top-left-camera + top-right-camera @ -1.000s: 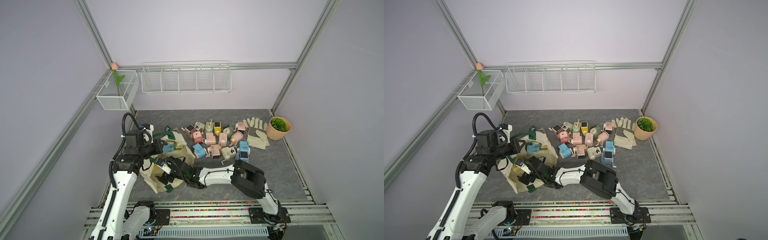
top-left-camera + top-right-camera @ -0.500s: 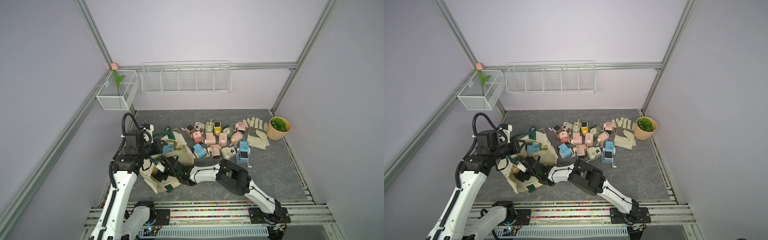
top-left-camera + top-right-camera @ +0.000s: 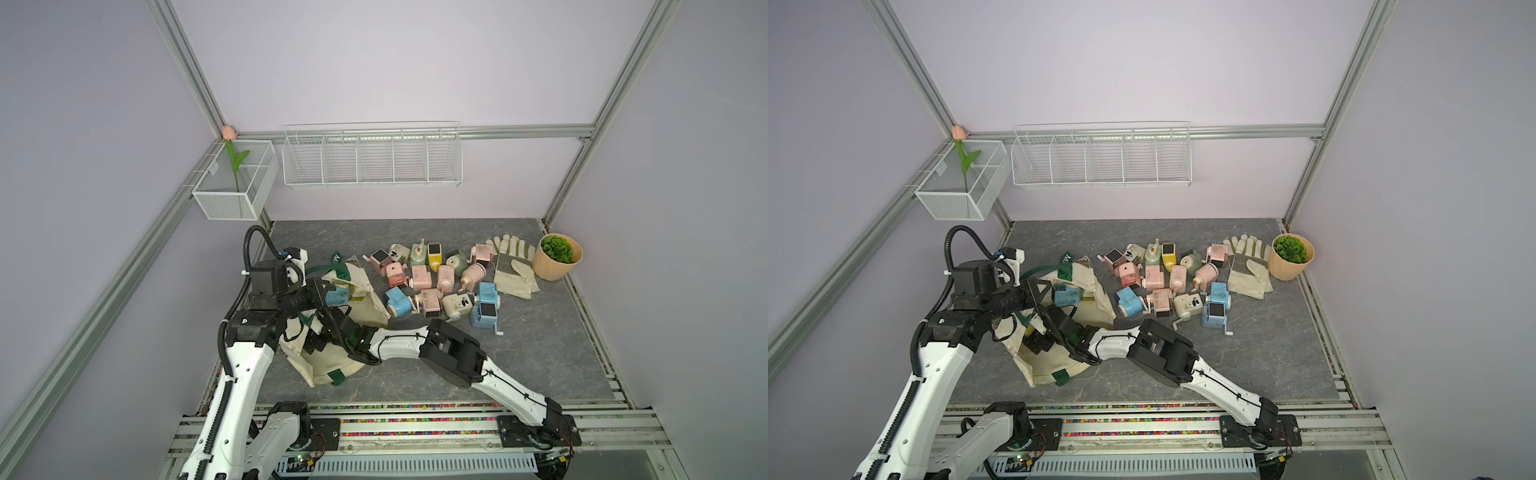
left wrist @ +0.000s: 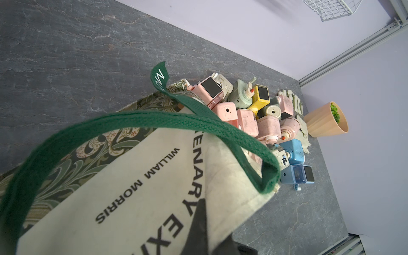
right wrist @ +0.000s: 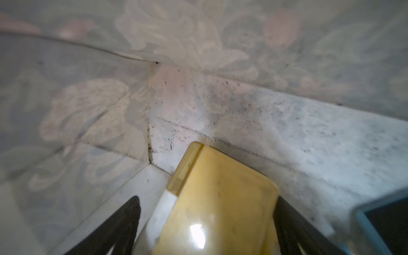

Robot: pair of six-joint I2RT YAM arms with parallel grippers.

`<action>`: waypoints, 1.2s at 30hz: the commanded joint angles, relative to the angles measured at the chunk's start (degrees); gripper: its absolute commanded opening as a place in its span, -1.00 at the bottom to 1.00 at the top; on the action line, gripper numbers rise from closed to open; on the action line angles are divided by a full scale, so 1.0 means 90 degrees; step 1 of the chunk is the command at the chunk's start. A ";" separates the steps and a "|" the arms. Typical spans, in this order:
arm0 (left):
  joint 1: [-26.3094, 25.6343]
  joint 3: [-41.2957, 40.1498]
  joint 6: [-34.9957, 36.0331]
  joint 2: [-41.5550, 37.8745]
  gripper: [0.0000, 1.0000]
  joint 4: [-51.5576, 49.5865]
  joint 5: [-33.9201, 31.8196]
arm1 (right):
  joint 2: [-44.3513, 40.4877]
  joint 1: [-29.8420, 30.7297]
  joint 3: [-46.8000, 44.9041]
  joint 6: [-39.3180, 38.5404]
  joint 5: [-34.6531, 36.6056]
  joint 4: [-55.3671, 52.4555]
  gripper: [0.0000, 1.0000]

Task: Take out the pencil sharpeners from the tote bags
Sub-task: Pick up the pencil sharpener from the canvas bag.

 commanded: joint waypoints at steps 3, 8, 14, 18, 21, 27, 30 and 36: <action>0.0005 0.0102 0.0025 -0.0132 -1.00 0.0266 0.0217 | 0.0403 -0.0134 0.0512 0.0330 -0.0136 -0.0455 0.96; 0.0001 0.0106 0.0025 -0.0119 -1.00 0.0257 0.0193 | 0.0333 -0.0150 0.0467 0.0327 -0.0152 -0.0590 0.81; -0.0003 0.0102 0.0025 -0.0122 -1.00 0.0238 0.0173 | -0.0294 -0.0153 -0.0386 0.0224 -0.0348 -0.0207 0.52; -0.0002 0.0103 0.0025 -0.0129 -1.00 0.0227 0.0136 | -0.0872 -0.0142 -0.1112 0.0116 -0.0457 0.0131 0.37; 0.0003 0.0102 0.0025 -0.0134 -1.00 0.0221 0.0115 | -0.1318 -0.0138 -0.1698 0.0001 -0.0586 0.0421 0.32; 0.0006 0.0118 0.0035 -0.0087 -1.00 0.0191 0.0056 | -0.2279 -0.0130 -0.2780 -0.0151 -0.0786 0.0771 0.26; 0.0000 0.0115 0.0035 -0.0080 -1.00 0.0188 0.0042 | -0.2750 -0.0110 -0.3275 -0.0226 -0.0857 0.0867 0.25; 0.0001 0.0113 0.0027 -0.0057 -1.00 0.0188 0.0015 | -0.3641 -0.0050 -0.4010 -0.0431 -0.1021 0.0635 0.23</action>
